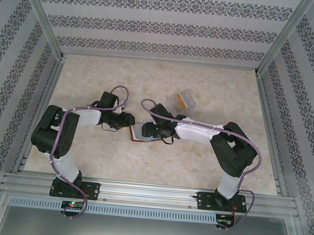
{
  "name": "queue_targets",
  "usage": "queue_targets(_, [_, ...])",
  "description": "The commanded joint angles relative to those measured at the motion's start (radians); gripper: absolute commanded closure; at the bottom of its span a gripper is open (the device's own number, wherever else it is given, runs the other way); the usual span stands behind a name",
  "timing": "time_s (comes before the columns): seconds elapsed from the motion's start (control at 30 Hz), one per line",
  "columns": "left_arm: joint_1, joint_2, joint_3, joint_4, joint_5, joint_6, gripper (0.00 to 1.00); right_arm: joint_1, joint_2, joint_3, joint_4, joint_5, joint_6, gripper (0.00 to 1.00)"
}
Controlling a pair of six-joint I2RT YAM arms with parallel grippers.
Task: Put the credit cards into the card holder
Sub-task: Flip over the card slot in the card holder.
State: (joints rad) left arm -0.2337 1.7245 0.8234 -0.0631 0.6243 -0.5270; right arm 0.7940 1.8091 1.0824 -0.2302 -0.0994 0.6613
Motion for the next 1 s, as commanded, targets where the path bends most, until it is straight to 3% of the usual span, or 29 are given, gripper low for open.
queue_targets(0.0, [-0.006, 0.040, 0.000, -0.007, -0.029, 0.008, 0.55, -0.011, -0.005, -0.023, 0.022, -0.009, 0.029, 0.37])
queue_targets(0.13, [-0.006, 0.034, -0.002, -0.012, -0.027, 0.009, 0.55, -0.018, -0.039, -0.047, 0.011, 0.053, 0.021, 0.35])
queue_targets(0.5, [-0.007, 0.027, -0.003, -0.017, -0.026, 0.010, 0.54, -0.010, -0.017, -0.054, 0.023, 0.031, 0.022, 0.34])
queue_targets(0.8, [-0.006, -0.085, 0.020, -0.099, -0.023, 0.013, 0.45, 0.040, -0.046, -0.001, -0.059, 0.134, -0.063, 0.33])
queue_targets(0.97, [0.001, -0.107, 0.022, -0.105, -0.005, -0.026, 0.31, 0.075, 0.015, 0.082, -0.127, 0.171, -0.121, 0.27])
